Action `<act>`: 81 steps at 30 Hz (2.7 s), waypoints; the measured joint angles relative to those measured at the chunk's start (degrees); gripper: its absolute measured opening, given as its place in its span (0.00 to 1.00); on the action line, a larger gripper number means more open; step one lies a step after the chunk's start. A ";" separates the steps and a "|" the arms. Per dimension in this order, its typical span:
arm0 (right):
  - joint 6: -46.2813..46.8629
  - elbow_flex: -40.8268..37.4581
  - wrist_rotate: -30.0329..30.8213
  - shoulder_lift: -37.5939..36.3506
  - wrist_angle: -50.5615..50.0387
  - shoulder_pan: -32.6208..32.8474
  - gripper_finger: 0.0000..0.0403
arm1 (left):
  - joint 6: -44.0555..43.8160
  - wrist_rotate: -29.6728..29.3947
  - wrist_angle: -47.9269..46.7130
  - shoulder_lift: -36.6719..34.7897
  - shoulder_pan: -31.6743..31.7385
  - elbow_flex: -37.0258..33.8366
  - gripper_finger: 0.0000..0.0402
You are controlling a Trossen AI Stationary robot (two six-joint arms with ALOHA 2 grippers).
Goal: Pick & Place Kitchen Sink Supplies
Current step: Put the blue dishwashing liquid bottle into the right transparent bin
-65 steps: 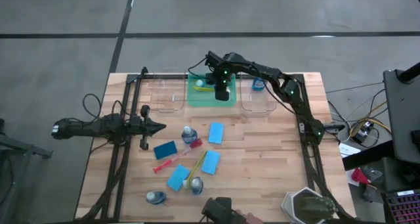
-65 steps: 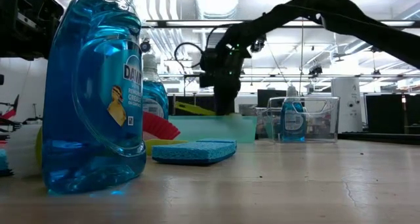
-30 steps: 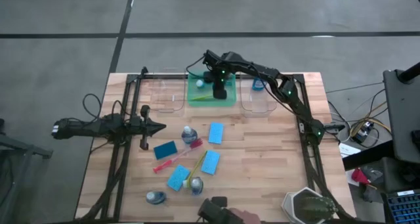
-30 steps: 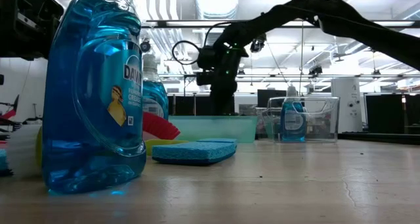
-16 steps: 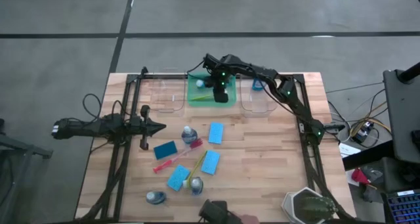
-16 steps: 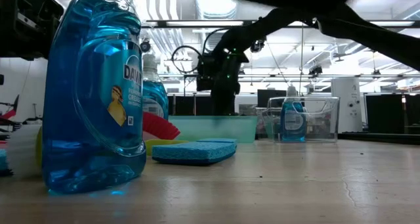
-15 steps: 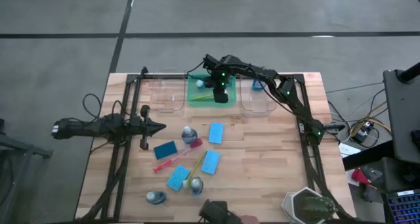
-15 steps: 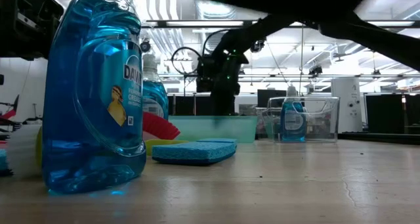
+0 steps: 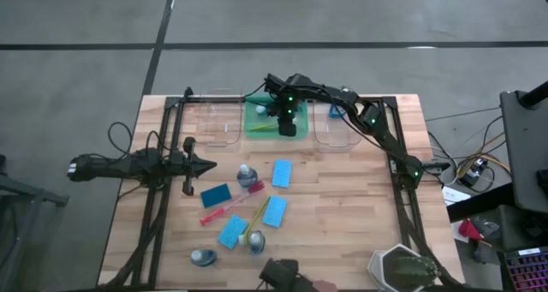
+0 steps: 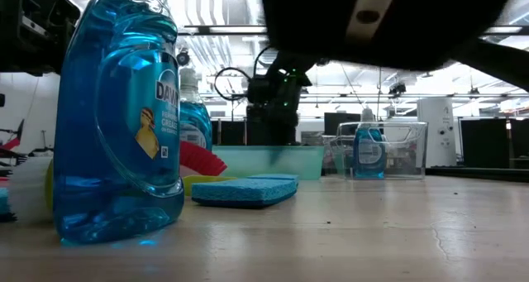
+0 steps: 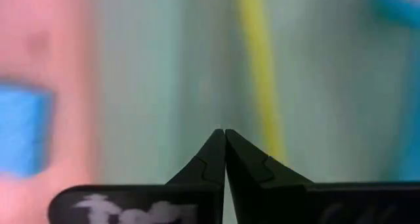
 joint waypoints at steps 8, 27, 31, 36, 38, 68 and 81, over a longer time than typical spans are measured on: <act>8.26 1.38 6.38 -0.31 4.85 -0.29 0.02 | -0.01 0.00 0.00 0.00 0.02 0.00 0.01; 13.48 8.50 8.26 -1.09 1.11 -1.63 0.02 | 0.00 0.00 0.00 0.00 0.01 0.00 0.01; 15.12 8.83 7.51 -4.80 1.97 -0.19 0.02 | -0.01 0.00 0.00 0.00 0.01 0.00 0.01; 19.66 8.90 3.64 -7.33 1.87 1.79 0.02 | -0.02 0.00 0.00 0.00 0.02 0.00 0.01; 21.78 8.90 3.61 -8.14 1.81 2.78 0.02 | -0.02 0.00 0.00 0.00 0.01 0.00 0.01; 39.65 8.83 13.37 -16.68 -6.65 25.09 0.02 | -0.01 0.00 0.00 0.00 0.01 0.00 0.01; 36.55 8.79 20.33 -19.77 -9.49 27.23 0.02 | -0.02 0.00 0.00 0.00 0.01 0.00 0.01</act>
